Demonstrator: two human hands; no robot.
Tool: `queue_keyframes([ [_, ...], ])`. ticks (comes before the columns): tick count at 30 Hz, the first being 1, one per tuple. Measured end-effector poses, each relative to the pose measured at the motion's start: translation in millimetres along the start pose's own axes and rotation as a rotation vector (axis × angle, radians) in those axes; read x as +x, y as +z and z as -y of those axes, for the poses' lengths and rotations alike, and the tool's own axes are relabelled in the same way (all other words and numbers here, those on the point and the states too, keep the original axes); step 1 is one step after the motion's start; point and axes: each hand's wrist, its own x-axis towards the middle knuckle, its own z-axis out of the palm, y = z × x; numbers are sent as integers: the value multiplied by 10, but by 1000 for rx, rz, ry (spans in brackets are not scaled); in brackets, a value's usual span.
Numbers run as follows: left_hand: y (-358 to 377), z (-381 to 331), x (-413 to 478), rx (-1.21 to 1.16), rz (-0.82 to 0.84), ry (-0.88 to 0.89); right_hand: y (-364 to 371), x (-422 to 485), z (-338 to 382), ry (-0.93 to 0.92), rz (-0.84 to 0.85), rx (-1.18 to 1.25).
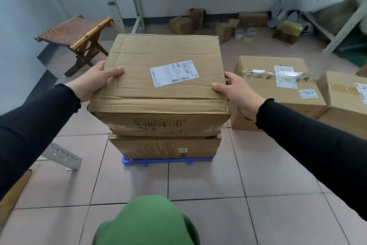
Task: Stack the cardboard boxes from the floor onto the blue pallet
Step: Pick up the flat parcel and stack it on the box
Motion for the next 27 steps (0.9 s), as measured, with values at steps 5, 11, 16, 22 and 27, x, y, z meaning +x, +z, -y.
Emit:
queue_keyframes([
  [5, 146, 8, -1, 9, 8, 15, -7, 40, -72, -3, -11, -20],
  [11, 190, 28, 25, 44, -31, 28, 3, 19, -96, -31, -14, -86],
  [16, 164, 16, 38, 337, -153, 101, -100, -77, -163, -52, -2, -289],
  [22, 564, -454, 41, 714, -279, 388, -493, -207, -270, -111, -68, -483],
  [27, 1457, -1021, -65, 782, -121, 554, -1170, -387, -532, -91, -191, -618],
])
